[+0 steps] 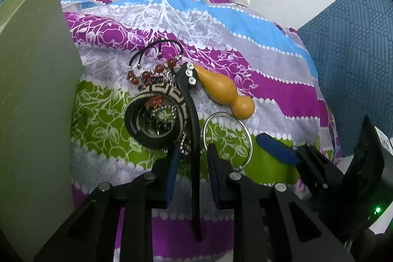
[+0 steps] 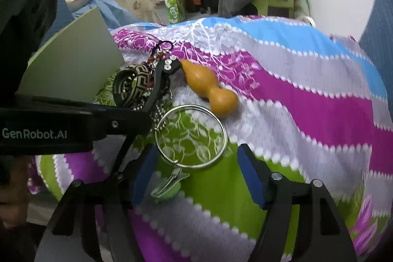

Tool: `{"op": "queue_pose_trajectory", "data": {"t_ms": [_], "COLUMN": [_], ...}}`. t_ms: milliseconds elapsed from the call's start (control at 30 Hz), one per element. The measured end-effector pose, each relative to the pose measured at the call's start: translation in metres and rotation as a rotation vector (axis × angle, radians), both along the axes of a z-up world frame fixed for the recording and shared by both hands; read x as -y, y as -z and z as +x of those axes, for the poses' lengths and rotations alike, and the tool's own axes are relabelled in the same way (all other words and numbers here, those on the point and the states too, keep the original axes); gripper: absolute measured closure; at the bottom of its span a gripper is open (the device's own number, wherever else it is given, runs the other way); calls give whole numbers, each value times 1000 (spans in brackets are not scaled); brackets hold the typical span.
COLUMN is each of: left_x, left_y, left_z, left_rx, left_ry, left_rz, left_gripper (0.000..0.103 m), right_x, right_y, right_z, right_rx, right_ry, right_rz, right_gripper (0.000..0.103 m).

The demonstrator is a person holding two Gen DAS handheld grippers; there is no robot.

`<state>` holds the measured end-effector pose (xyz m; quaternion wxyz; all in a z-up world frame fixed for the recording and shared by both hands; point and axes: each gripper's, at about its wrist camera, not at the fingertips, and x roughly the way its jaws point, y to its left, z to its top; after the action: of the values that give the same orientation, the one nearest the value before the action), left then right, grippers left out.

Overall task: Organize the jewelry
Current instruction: 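Move the right tool down toward the silver hoop ring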

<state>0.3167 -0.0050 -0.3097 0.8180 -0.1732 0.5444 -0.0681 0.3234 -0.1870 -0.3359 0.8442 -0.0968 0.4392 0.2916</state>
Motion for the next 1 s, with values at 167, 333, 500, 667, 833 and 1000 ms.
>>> {"op": "queue_pose_trajectory", "data": {"t_ms": [167, 333, 500, 667, 833, 1000], "left_x": [-2, -4, -1, 1, 0, 4], "left_y": [3, -2, -13, -23, -37, -33], "left_z": [7, 3, -7, -22, -38, -48], "left_rx": [15, 26, 39, 42, 68, 41], "left_ry": [-4, -4, -2, -5, -11, 14], "left_rz": [-14, -34, -37, -38, -49, -49], "left_gripper": [89, 95, 95, 95, 95, 95], "right_x": [-14, -14, -8, 3, 15, 30], "right_y": [4, -1, -4, -10, -20, -23], "right_z": [0, -1, -8, -20, -30, -36], "right_rx": [53, 38, 8, -28, -35, -49], "right_ry": [-46, -56, -29, 20, 82, 136], "right_rz": [-47, -39, -50, -67, -74, -78], "right_gripper": [42, 43, 43, 43, 43, 43]}}
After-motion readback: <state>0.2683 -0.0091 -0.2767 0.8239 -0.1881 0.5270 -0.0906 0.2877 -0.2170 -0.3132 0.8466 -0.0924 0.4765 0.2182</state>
